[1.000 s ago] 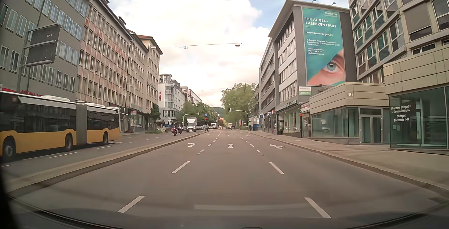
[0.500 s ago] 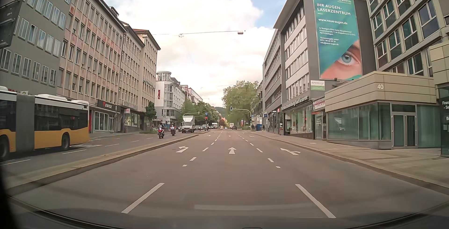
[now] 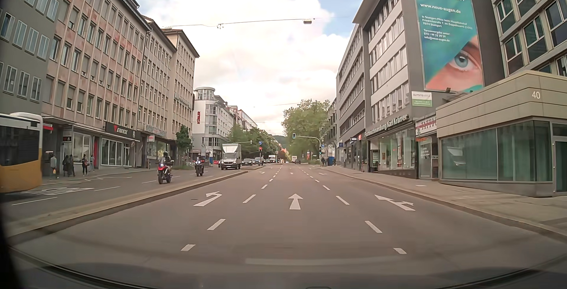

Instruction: Follow the waypoints while adhering to traffic rules and regulations

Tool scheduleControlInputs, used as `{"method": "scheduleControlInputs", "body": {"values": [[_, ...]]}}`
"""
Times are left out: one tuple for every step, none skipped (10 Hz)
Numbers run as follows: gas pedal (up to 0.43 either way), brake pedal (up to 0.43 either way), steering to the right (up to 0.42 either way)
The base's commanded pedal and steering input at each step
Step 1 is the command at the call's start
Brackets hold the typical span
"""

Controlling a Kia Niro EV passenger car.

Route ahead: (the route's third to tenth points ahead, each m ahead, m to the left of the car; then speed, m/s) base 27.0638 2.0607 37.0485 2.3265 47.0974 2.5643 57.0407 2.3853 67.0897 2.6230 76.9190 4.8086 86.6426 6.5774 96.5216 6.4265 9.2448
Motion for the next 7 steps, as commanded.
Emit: {"method": "scheduleControlInputs", "body": {"values": [[0.098,0.0,0.0],[0.098,0.0,0.0],[0.098,0.0,0.0],[0.11,0.0,0.0],[0.118,0.0,0.0],[0.157,0.0,0.0],[0.157,0.0,0.0]]}}
